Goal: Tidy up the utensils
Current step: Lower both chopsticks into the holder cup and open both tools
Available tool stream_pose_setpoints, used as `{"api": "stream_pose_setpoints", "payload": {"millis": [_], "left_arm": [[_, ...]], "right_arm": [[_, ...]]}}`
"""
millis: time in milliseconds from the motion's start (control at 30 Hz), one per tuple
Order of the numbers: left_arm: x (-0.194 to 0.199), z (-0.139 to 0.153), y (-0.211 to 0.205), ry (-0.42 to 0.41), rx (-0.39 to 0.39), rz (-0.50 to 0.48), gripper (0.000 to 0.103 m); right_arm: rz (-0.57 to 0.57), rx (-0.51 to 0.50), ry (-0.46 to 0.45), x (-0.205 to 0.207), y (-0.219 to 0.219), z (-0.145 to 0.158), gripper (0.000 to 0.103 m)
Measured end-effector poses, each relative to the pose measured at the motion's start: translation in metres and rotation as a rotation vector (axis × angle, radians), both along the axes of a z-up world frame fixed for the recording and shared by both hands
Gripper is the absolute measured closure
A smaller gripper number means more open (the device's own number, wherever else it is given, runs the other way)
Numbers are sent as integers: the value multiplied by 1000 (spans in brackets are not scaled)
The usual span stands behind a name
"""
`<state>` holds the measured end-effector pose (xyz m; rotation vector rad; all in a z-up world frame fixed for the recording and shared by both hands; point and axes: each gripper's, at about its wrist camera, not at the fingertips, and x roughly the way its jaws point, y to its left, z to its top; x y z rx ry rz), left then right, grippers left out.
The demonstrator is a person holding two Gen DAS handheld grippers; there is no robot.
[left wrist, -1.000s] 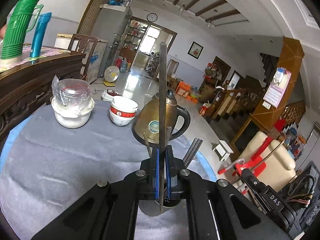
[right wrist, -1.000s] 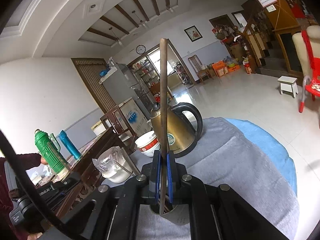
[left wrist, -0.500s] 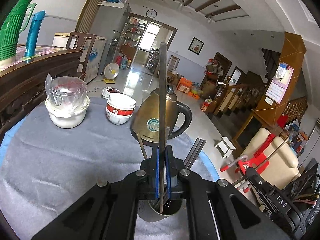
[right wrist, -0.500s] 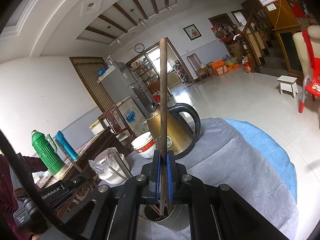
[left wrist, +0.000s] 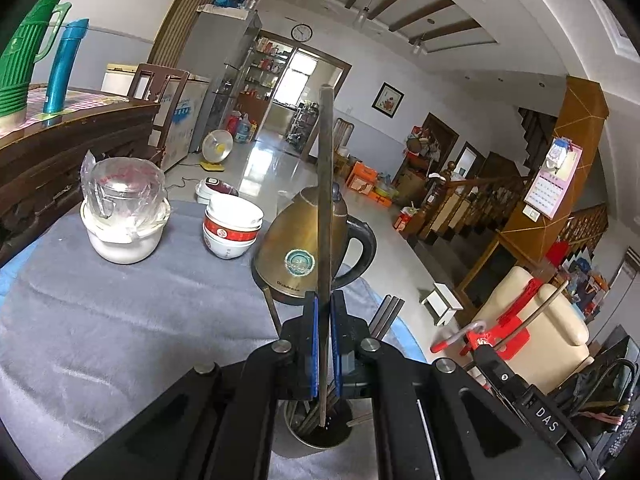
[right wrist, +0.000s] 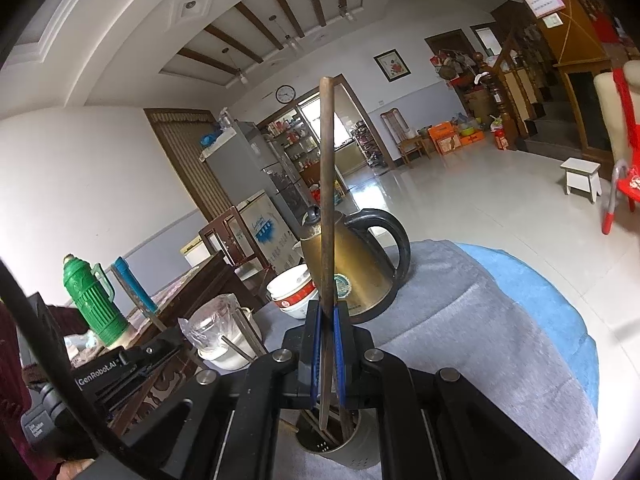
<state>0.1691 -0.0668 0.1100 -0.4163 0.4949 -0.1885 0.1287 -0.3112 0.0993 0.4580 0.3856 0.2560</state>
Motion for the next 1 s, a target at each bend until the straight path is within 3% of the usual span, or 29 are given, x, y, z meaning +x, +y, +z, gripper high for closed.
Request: {"api": "stream_pose_setpoints", "payload": {"millis": [367, 700, 1000], "left_arm": [[16, -30, -25, 45, 90, -49, 97], [22, -52, -29, 105, 118, -71, 97], [23, -55, -31, 119, 127, -82, 97]], "right_arm": [[42, -102, 68, 20, 21, -27, 96], [103, -184, 144, 35, 33, -51, 96], [131, -220, 176, 41, 44, -59, 96]]}}
